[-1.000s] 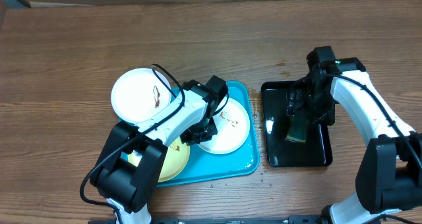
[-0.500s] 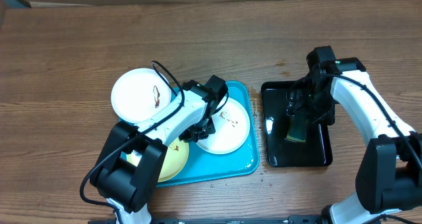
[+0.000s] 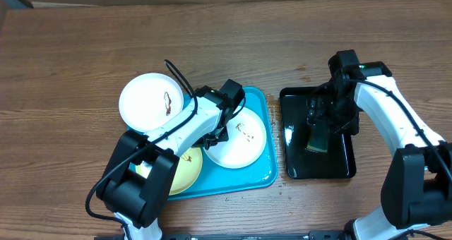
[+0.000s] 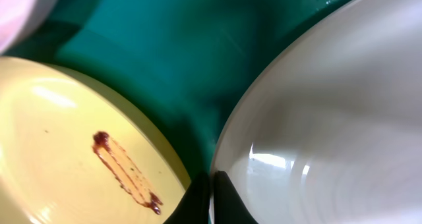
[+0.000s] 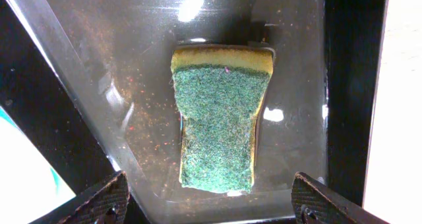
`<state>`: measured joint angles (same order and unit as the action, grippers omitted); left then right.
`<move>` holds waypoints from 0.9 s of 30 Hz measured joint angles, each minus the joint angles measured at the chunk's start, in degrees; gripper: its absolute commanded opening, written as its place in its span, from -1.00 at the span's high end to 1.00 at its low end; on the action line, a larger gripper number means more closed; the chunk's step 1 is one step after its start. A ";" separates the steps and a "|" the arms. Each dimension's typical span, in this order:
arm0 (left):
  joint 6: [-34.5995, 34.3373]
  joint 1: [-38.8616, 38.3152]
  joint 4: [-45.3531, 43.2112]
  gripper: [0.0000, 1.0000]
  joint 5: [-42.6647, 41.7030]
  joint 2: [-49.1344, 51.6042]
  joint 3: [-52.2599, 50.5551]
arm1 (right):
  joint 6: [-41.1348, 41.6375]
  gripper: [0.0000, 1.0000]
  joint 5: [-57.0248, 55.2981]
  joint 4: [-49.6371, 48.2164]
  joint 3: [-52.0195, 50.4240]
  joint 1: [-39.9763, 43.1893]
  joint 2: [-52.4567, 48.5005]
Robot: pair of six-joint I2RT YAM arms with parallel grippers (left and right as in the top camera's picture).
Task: Clean dirty plates on tray and stack at the side
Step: 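Grip the rim of the right white plate with the left gripper, then close the right gripper on the green-and-yellow sponge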
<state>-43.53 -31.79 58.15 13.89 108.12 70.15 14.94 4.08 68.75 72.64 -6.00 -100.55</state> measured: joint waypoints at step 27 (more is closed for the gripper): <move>15.23 0.26 -7.56 0.23 6.75 0.00 -0.13 | 0.02 -0.61 1.49 1.14 0.00 0.00 0.00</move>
<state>-28.29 -31.53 50.59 20.64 108.12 70.02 14.96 5.56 69.89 72.64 -6.00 -100.55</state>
